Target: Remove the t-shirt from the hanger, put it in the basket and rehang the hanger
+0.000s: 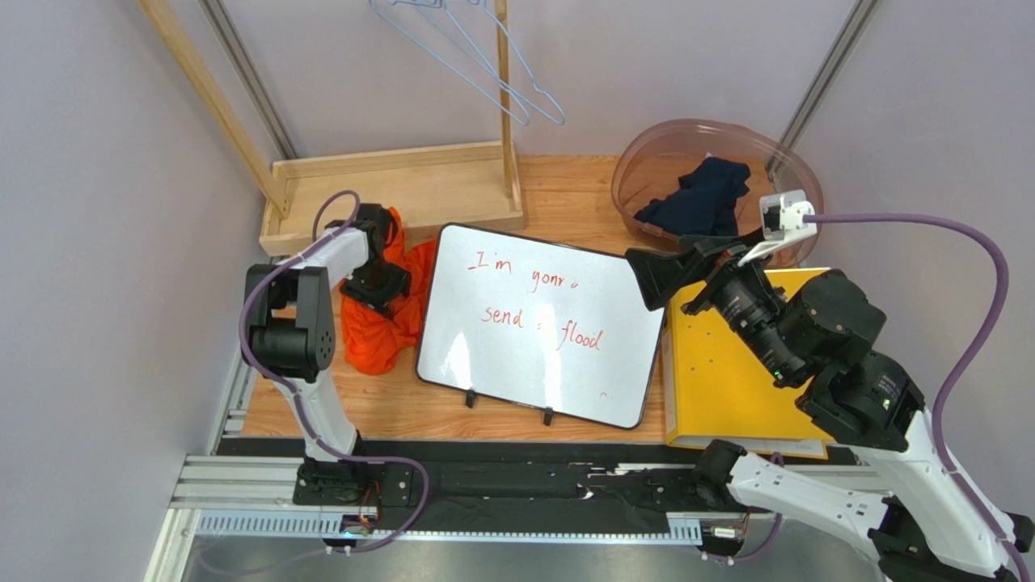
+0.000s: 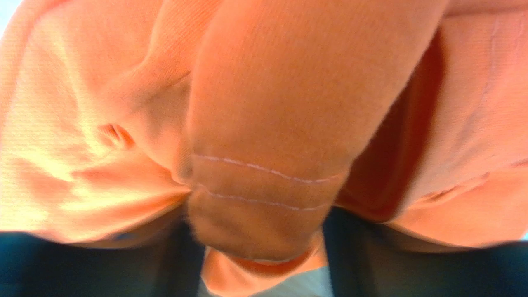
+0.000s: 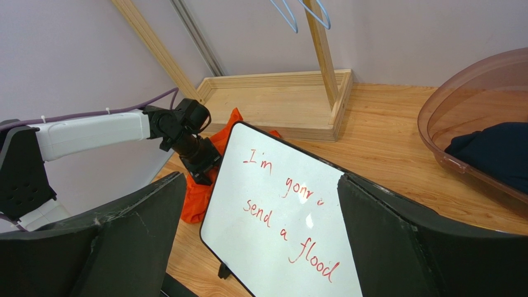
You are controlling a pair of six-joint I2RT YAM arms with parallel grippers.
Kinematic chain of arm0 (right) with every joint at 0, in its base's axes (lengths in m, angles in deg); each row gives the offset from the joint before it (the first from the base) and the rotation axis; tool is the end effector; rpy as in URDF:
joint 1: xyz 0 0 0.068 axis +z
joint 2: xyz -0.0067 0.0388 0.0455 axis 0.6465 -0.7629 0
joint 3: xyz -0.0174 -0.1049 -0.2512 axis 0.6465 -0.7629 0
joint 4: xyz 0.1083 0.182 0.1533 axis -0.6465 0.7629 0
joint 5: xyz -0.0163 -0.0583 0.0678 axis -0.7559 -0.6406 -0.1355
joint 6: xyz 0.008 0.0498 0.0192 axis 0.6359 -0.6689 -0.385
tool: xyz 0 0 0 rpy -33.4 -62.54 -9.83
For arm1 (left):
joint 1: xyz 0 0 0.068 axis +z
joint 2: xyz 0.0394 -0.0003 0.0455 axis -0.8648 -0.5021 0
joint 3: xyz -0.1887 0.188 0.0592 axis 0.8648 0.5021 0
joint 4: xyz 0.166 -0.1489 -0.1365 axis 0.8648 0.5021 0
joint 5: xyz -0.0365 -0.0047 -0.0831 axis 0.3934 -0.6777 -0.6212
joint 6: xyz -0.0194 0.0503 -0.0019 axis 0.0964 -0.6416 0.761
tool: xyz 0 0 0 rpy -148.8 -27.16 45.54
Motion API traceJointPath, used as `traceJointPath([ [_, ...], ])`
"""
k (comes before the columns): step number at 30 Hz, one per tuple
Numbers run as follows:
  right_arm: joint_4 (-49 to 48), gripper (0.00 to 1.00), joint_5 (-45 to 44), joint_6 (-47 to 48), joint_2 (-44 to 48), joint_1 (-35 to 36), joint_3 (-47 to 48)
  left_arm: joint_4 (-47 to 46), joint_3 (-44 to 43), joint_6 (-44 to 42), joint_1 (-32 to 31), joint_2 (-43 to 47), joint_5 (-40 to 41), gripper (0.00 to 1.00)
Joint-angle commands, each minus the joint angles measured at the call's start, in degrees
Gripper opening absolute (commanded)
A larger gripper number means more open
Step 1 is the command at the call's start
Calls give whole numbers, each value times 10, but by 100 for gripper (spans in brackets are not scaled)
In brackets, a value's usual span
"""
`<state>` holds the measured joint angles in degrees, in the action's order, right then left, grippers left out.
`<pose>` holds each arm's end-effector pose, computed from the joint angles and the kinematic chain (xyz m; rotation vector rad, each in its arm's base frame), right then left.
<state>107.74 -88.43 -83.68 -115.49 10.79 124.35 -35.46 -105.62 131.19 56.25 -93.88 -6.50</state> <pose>0.0789 0.0771 0.4750 -0.1710 1.6171 0.6428 0.3482 -0.0175 0.1677 -1.6047 2.4666 0.0174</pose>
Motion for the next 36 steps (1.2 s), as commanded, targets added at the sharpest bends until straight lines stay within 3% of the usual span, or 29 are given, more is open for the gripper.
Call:
traceJointPath([
  [1,-15,100,-5,-6,15,2,-1,-90,63,20,13,45,3,50],
  [2,-15,100,-7,-4,15,1,-2,-110,80,14,14,58,4,48],
  [4,-15,100,-13,-3,15,1,-3,-140,107,-1,17,96,9,23],
  [5,-15,100,-14,-3,13,1,-4,-129,109,-1,17,109,21,0],
  [15,-47,100,16,-12,-39,1,-15,-92,72,-79,16,319,39,0],
  [24,-111,100,110,19,-122,1,-13,-118,-11,-224,-26,477,-35,0],
  [27,-128,100,156,40,-170,1,6,-129,-36,-273,-56,496,-89,0],
  [30,-145,100,209,61,-216,2,31,-177,-42,-299,-81,508,-186,0],
  [31,-153,100,238,69,-225,2,36,-213,-42,-303,-85,509,-253,0],
  [36,-199,100,329,119,-282,3,63,-270,-63,-306,-124,489,-387,0],
])
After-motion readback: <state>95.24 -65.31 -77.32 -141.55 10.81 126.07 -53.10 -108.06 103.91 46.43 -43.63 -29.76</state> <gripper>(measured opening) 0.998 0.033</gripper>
